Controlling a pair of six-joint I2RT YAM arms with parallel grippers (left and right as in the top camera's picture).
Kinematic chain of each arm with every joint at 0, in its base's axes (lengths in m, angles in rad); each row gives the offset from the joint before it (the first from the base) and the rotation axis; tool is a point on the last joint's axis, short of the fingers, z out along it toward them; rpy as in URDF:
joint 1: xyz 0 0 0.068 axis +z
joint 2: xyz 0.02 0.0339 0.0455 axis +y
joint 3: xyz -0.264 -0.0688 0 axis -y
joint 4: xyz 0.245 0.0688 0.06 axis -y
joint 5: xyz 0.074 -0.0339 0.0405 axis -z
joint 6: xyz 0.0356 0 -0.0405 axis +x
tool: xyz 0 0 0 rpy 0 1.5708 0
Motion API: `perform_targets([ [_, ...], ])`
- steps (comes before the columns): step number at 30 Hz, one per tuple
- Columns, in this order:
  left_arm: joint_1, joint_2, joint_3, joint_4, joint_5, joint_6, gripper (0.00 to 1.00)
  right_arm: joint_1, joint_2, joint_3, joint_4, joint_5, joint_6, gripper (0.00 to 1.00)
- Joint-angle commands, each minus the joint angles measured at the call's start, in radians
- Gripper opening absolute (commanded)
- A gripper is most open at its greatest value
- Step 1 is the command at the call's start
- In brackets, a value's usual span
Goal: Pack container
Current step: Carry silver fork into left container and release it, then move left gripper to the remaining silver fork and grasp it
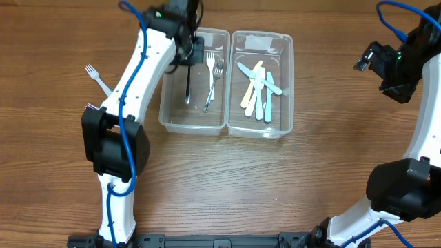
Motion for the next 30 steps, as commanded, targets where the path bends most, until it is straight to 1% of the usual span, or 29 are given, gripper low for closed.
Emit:
perform_targets([
  [1, 0.007, 0.000, -0.069, 0.006, 0.003, -0.048, 0.17, 0.006, -0.009, 0.002, 0.005, -0.006, 0.008, 1.00],
  [2, 0.012, -0.002, -0.067, -0.002, 0.010, -0.048, 0.21, 0.006, -0.009, 0.002, 0.006, -0.006, 0.008, 1.00],
  [5, 0.021, -0.008, -0.028, -0.047, 0.021, -0.048, 0.25, 0.006, -0.009, 0.002, 0.010, -0.006, 0.008, 1.00],
  [6, 0.024, -0.008, -0.005, -0.076, 0.026, -0.048, 0.30, 0.006, -0.009, 0.002, 0.010, -0.006, 0.008, 1.00],
  [7, 0.029, -0.008, 0.025, -0.117, 0.030, -0.048, 0.37, 0.006, -0.009, 0.002, 0.010, -0.006, 0.008, 1.00],
  [9, 0.040, -0.008, 0.087, -0.216, 0.037, -0.050, 0.49, 0.006, -0.009, 0.002, 0.009, -0.006, 0.005, 1.00],
  [11, 0.053, -0.008, 0.153, -0.332, 0.062, -0.050, 0.53, 0.006, -0.009, 0.002, 0.007, -0.005, 0.005, 1.00],
  [13, 0.066, -0.008, 0.195, -0.415, 0.055, -0.050, 0.55, 0.006, -0.009, 0.002, 0.006, -0.006, 0.005, 1.00],
  [16, 0.092, -0.008, 0.214, -0.482, 0.039, -0.053, 0.58, 0.006, -0.009, 0.002, 0.006, -0.005, 0.005, 1.00],
  [17, 0.107, -0.008, 0.214, -0.492, 0.035, -0.078, 0.65, 0.006, -0.009, 0.002, 0.006, -0.005, 0.005, 1.00],
  [18, 0.122, -0.008, 0.211, -0.494, 0.040, -0.110, 0.85, 0.006, -0.009, 0.002, 0.006, -0.005, 0.005, 1.00],
  [19, 0.134, -0.007, 0.209, -0.492, 0.048, -0.133, 1.00, 0.006, -0.009, 0.002, 0.006, -0.005, 0.005, 1.00],
  [22, 0.183, -0.007, 0.195, -0.462, 0.068, -0.144, 1.00, 0.006, -0.009, 0.002, 0.007, -0.006, 0.005, 1.00],
  [23, 0.199, -0.007, 0.187, -0.453, 0.064, -0.156, 0.95, 0.006, -0.009, 0.002, 0.006, -0.006, 0.005, 1.00],
  [24, 0.214, -0.007, 0.174, -0.447, 0.055, -0.196, 0.90, 0.006, -0.009, 0.002, 0.006, -0.006, 0.005, 1.00],
  [26, 0.238, -0.007, 0.142, -0.445, 0.037, -0.285, 0.83, 0.006, -0.009, 0.002, 0.004, -0.006, 0.005, 1.00],
  [27, 0.249, -0.007, 0.123, -0.441, 0.024, -0.324, 0.82, 0.006, -0.009, 0.002, 0.002, -0.006, 0.005, 1.00],
  [28, 0.266, -0.007, 0.091, -0.426, 0.007, -0.362, 0.77, 0.006, -0.009, 0.002, -0.002, -0.005, 0.005, 1.00],
  [30, 0.286, -0.007, 0.055, -0.411, 0.001, -0.375, 0.72, 0.006, -0.009, 0.002, -0.006, -0.005, 0.005, 1.00],
])
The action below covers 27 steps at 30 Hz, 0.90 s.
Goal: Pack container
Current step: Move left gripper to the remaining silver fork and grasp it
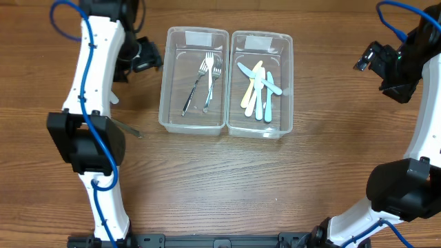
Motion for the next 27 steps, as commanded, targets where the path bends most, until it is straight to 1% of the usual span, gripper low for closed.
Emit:
perform_targets([
  [1, 0.036, -0.011, -0.085, 0.018, -0.032, -0.120, 0.71, 0.006, -0.009, 0.002, -0.006, -0.006, 0.005, 1.00],
  [4, 0.051, -0.011, -0.106, -0.009, -0.034, -0.118, 0.71, 0.006, -0.009, 0.002, -0.014, -0.005, 0.004, 1.00],
  [6, 0.052, -0.012, -0.106, -0.041, -0.047, -0.102, 0.76, 0.006, -0.009, 0.002, -0.018, -0.005, 0.005, 1.00],
  [9, 0.052, -0.013, -0.106, -0.087, -0.116, -0.107, 0.80, 0.006, -0.009, 0.002, -0.018, -0.005, 0.005, 1.00],
  [12, 0.053, -0.018, -0.106, -0.124, -0.162, -0.111, 0.80, 0.006, -0.009, 0.002, -0.018, -0.005, 0.005, 1.00],
  [15, 0.055, -0.064, -0.106, -0.126, -0.189, -0.110, 0.80, 0.006, -0.009, 0.002, -0.018, -0.005, 0.005, 1.00],
  [18, 0.055, -0.183, -0.106, -0.126, -0.229, -0.104, 0.82, 0.006, -0.009, 0.002, -0.017, -0.005, 0.005, 1.00],
  [21, 0.055, -0.333, -0.107, -0.126, -0.299, -0.092, 0.89, 0.006, -0.009, 0.002, -0.013, -0.006, 0.005, 1.00],
  [23, 0.055, -0.425, -0.112, -0.126, -0.317, -0.087, 0.93, 0.006, -0.009, 0.002, -0.010, -0.006, 0.005, 1.00],
  [25, 0.055, -0.512, -0.138, -0.126, -0.321, -0.129, 0.98, 0.006, -0.009, 0.002, -0.008, -0.006, 0.005, 1.00],
  [27, 0.055, -0.576, -0.184, -0.124, -0.351, -0.209, 1.00, 0.006, -0.009, 0.002, -0.006, -0.006, 0.005, 1.00],
])
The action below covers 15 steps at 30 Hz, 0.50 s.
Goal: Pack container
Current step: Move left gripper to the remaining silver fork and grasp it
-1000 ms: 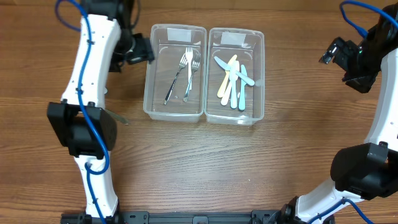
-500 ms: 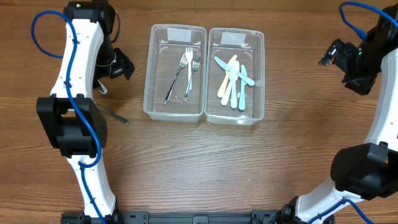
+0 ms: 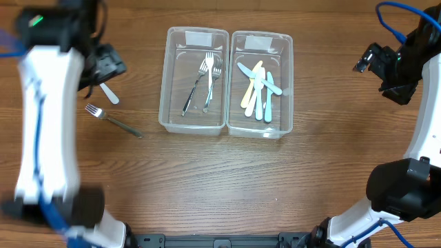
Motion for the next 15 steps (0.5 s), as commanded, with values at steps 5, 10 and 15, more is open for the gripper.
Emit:
perform_targets([
  [5, 0.004, -0.160, -0.303, 0.095, -0.093, -0.232, 1.00, 0.006, -0.009, 0.002, 0.008, -0.006, 0.005, 1.00],
  [10, 0.024, -0.132, -0.595, 0.320, -0.012, -0.329, 1.00, 0.006, -0.009, 0.002, 0.003, -0.006, 0.005, 1.00],
  [15, 0.093, -0.062, -0.752, 0.507, 0.166, -0.364, 1.00, 0.006, -0.009, 0.002, 0.000, -0.006, 0.005, 1.00],
])
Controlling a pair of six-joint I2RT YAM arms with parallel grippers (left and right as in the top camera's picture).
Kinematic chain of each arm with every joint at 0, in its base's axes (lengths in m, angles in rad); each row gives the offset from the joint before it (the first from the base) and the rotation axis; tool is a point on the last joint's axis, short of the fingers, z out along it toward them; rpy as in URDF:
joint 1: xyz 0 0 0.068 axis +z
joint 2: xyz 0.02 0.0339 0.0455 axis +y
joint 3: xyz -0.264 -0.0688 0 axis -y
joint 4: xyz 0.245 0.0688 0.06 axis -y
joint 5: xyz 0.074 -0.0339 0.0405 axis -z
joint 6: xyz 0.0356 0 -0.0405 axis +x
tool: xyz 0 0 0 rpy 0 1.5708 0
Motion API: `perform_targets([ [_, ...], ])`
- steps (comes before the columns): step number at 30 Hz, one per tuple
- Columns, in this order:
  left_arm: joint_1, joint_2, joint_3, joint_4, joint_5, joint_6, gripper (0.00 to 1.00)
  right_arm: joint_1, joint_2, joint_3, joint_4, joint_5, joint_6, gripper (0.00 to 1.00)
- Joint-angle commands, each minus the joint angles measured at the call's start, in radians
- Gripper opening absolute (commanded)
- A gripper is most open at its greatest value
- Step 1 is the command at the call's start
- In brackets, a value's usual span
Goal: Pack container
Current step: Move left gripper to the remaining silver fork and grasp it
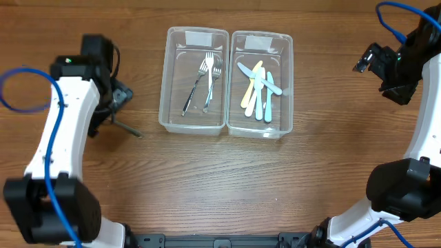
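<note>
Two clear plastic containers stand side by side at the back of the table. The left container point(165, 103) holds two metal forks point(207, 77). Several yellow and blue plastic knives point(259, 89) lie in the right container point(289, 89). A metal fork point(128, 129) lies on the wood left of the containers; only its handle shows. My left gripper point(116, 96) hangs over the fork's head end, its jaws hidden from above. My right gripper point(365, 60) is held up at the far right, away from everything.
The wooden table point(220, 179) carries both containers. My left arm point(62, 138) covers the table's left side and whatever lies beneath it. The right arm's base point(403, 189) sits at the lower right.
My left gripper has moved toward me and slightly right, from above the white utensil to over the fork's head. The white utensil and the fork's tines are now hidden. The right arm is unchanged.
My left gripper was over the left container with a fork hanging in it beside one fork lying there. Then two forks lay in that container and the gripper was left of it. Then it was farther left above loose cutlery, and now over the fork on the table.
</note>
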Motion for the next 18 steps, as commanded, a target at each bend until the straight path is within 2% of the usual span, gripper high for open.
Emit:
perform_targets([
  [1, 0.071, 0.031, -0.083, 0.077, 0.156, -0.069, 1.00, 0.005, -0.009, 0.003, 0.000, -0.006, 0.004, 1.00],
  [6, 0.143, 0.132, -0.101, 0.138, 0.171, 0.023, 0.99, 0.005, -0.009, 0.003, -0.001, -0.006, 0.004, 1.00],
  [9, 0.160, 0.201, -0.101, 0.175, 0.190, 0.033, 0.99, 0.005, -0.009, 0.003, -0.002, -0.006, 0.004, 1.00],
  [18, 0.161, 0.387, -0.101, 0.346, 0.277, 0.189, 0.85, 0.005, -0.009, 0.003, -0.010, -0.006, 0.004, 1.00],
])
